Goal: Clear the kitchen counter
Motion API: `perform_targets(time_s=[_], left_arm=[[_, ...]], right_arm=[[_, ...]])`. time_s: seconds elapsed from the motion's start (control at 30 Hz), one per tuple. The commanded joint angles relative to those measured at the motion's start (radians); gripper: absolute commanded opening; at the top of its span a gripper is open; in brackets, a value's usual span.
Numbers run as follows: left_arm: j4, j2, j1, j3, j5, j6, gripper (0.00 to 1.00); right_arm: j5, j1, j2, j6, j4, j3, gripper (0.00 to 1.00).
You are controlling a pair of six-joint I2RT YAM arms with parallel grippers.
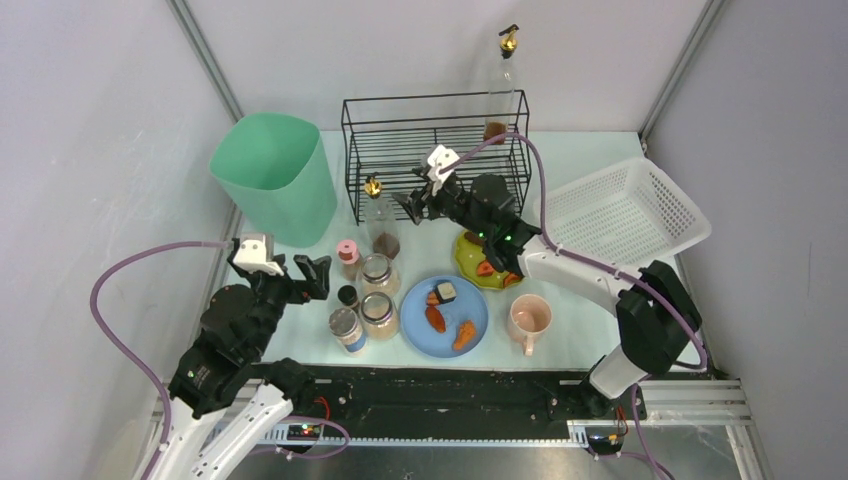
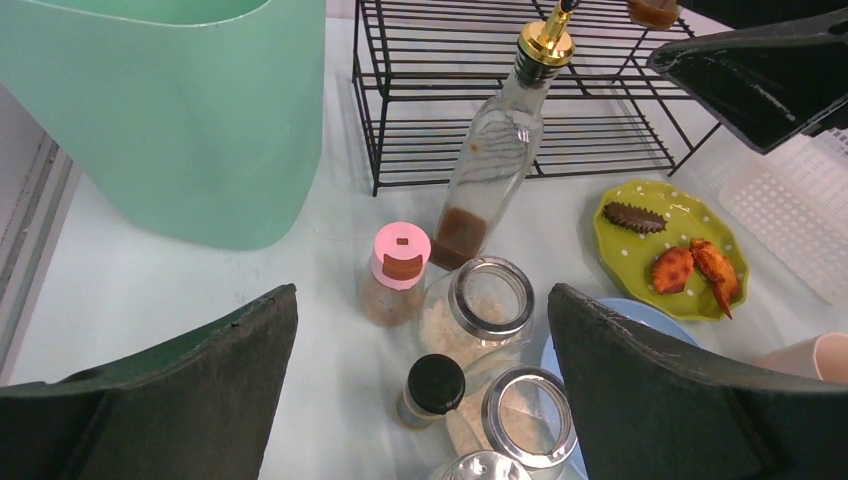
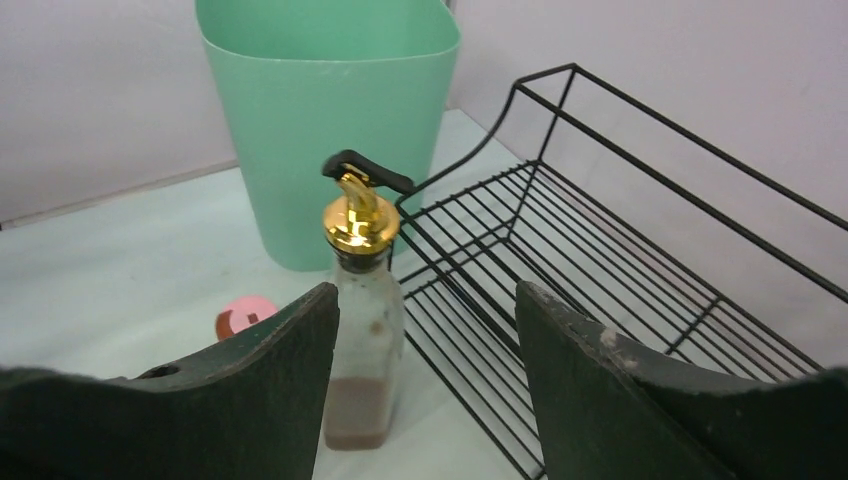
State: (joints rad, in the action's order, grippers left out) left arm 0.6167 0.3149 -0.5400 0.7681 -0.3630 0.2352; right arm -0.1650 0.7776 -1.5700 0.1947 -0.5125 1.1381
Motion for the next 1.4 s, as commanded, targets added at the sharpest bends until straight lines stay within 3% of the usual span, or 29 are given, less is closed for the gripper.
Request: perform_targets(time_s=[0.0, 0.67, 1.37], left_arm=[[-0.012, 0.001, 0.011, 0.002, -0.007, -0.005, 0.98], [-0.013, 0.000, 0.038, 0.005, 0.018, -0.004, 0.98], [-0.012, 0.029, 0.062, 0.006, 0.048, -0.002, 0.98]], right_arm=[[0.052, 0.046, -0.045, -0.063, -0.153, -0.002, 0.70], [0.306, 0.131, -0.269, -0.123, -0.444, 0.017, 0.70], [0.297, 0.138, -0.416, -0.156, -0.510, 0.145, 0.66]])
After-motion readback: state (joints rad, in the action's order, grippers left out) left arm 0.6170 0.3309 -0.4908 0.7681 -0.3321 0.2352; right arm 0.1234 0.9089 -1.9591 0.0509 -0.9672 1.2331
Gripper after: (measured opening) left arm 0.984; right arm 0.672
